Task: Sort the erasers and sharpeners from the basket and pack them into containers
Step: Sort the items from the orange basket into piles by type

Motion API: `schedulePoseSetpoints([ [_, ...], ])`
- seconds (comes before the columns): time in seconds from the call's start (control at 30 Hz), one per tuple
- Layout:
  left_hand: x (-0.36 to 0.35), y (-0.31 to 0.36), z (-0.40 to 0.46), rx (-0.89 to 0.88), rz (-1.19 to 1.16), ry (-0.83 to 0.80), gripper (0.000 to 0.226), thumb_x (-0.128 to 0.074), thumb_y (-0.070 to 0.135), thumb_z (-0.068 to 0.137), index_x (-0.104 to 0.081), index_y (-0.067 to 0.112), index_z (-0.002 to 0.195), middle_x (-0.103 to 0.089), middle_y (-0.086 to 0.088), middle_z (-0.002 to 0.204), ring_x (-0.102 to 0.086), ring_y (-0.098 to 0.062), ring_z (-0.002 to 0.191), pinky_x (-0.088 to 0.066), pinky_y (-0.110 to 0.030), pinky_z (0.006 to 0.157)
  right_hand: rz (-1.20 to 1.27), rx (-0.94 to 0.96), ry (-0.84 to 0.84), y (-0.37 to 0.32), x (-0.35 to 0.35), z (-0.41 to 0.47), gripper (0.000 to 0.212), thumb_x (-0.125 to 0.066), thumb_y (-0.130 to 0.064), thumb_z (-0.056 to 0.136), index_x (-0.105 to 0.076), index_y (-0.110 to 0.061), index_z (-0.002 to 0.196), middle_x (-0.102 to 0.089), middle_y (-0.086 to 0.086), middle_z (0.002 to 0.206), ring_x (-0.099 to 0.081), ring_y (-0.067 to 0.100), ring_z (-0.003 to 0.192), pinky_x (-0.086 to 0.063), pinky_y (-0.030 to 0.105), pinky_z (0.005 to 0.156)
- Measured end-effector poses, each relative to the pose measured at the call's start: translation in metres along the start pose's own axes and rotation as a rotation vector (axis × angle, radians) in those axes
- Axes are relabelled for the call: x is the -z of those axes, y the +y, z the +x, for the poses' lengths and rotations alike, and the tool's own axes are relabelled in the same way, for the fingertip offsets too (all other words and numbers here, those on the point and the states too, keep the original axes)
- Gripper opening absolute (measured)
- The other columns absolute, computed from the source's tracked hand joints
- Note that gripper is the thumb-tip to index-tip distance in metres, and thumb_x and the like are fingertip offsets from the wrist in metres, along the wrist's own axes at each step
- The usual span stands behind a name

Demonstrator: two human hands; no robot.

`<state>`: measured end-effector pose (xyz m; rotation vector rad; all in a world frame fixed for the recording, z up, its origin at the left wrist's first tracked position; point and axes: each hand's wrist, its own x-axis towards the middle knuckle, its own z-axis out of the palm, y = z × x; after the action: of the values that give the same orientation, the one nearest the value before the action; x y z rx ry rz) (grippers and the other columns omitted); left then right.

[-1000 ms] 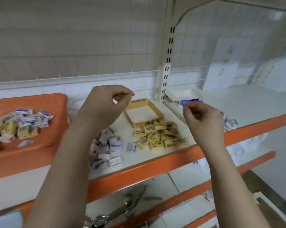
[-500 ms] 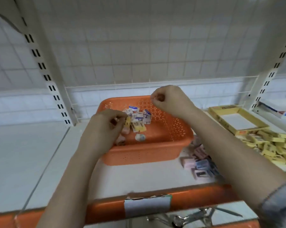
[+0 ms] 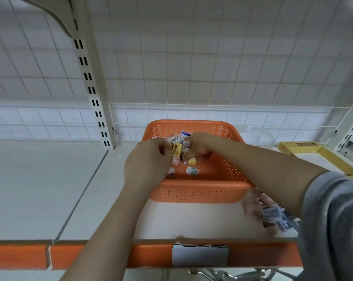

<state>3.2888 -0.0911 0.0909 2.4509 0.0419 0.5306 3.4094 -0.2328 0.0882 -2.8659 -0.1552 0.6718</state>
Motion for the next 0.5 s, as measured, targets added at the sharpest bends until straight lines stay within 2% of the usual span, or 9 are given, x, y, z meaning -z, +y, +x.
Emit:
schedulePoseSetpoints([
  [0.07,0.001,0.0,0.001,-0.006,-0.007,-0.013,0.02,-0.049,0.022,0.086,-0.067,0.032,0.084,-0.057,0.014,0.067,-0.056,-0.013,0.068,-0.041,-0.022,0.055,0.09,-0.006,0.01,0.001,0.002,-0.007,0.044,-0.072,-0.03,0.082,-0.062,0.003,0.109,-0.071,0.017,0.098,-0.07,0.027,0.089,-0.057,0.038,0.081],
  [0.13,0.002,0.0,0.007,-0.031,-0.018,-0.079,0.019,-0.051,0.022,0.086,-0.066,0.033,0.085,-0.057,0.017,0.069,-0.058,-0.01,0.071,-0.047,-0.023,0.061,0.184,0.024,0.08,0.006,0.011,-0.022,0.035,-0.07,-0.023,0.083,-0.064,0.002,0.106,-0.071,0.018,0.095,-0.071,0.027,0.087,-0.058,0.038,0.077],
  [0.23,-0.005,0.003,0.034,-0.126,0.025,-0.273,0.017,-0.054,0.019,0.087,-0.07,0.022,0.093,-0.066,0.008,0.085,-0.062,-0.012,0.079,-0.053,-0.03,0.076,0.383,0.084,0.298,0.017,0.022,-0.049,0.025,-0.064,-0.02,0.086,-0.066,0.001,0.101,-0.069,0.017,0.086,-0.067,0.024,0.073,-0.057,0.035,0.069],
  [0.3,-0.017,0.004,0.062,-0.212,0.145,-0.351,0.018,-0.056,0.018,0.087,-0.07,0.015,0.098,-0.068,0.001,0.098,-0.062,-0.014,0.084,-0.052,-0.03,0.079,0.558,0.103,0.469,0.025,0.023,-0.067,0.021,-0.063,-0.019,0.085,-0.067,-0.002,0.097,-0.07,0.016,0.083,-0.063,0.023,0.07,-0.057,0.038,0.072],
  [0.33,-0.025,0.004,0.074,-0.241,0.224,-0.379,0.019,-0.057,0.02,0.087,-0.069,0.013,0.101,-0.067,-0.001,0.1,-0.061,-0.015,0.086,-0.051,-0.029,0.078,0.629,0.108,0.55,0.029,0.02,-0.075,0.018,-0.063,-0.02,0.084,-0.066,-0.005,0.095,-0.071,0.015,0.084,-0.062,0.022,0.07,-0.056,0.04,0.074],
  [0.4,-0.038,0.004,0.091,-0.274,0.351,-0.425,0.019,-0.059,0.024,0.088,-0.064,0.009,0.099,-0.063,-0.002,0.089,-0.058,-0.017,0.08,-0.048,-0.029,0.07,0.722,0.097,0.696,0.036,0.013,-0.093,0.016,-0.064,-0.022,0.082,-0.065,-0.012,0.094,-0.071,0.01,0.086,-0.062,0.02,0.072,-0.054,0.036,0.073],
  [0.5,-0.056,0.005,0.1,-0.272,0.416,-0.446,0.024,-0.063,0.027,0.088,-0.051,0.011,0.074,-0.05,0.001,0.067,-0.049,-0.013,0.06,-0.044,-0.026,0.055,0.834,0.087,0.871,0.047,-0.003,-0.121,0.015,-0.063,-0.024,0.083,-0.064,-0.018,0.097,-0.07,0.005,0.085,-0.062,0.018,0.074,-0.046,0.026,0.064],
])
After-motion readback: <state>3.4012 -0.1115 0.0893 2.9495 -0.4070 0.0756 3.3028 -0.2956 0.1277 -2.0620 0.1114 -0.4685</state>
